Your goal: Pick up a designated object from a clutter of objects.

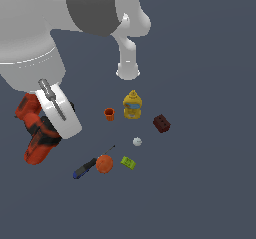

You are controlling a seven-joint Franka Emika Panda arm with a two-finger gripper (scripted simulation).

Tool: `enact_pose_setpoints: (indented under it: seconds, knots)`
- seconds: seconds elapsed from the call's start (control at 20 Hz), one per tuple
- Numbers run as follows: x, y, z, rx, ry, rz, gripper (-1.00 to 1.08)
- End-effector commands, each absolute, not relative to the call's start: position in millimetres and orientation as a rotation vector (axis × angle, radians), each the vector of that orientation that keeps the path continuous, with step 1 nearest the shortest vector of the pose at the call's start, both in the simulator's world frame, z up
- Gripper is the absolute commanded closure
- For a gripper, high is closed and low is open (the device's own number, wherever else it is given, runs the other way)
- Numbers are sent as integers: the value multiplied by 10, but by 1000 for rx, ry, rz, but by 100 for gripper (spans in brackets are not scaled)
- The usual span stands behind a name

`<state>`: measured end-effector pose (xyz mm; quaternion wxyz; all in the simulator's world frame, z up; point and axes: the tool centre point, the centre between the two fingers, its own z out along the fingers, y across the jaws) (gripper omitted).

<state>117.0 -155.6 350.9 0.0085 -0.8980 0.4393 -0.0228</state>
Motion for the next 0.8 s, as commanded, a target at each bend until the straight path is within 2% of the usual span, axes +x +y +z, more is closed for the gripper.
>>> enact_pose_setpoints:
  seconds: [0.0,0.45,0.75]
  knots:
    - [1204,-1574,3611,-2804,1371,-84,108]
    - [1216,-1583,3610,-2806,1372,-70,108]
    - [1212,-1603,3778,-2806,1372,-70,108]
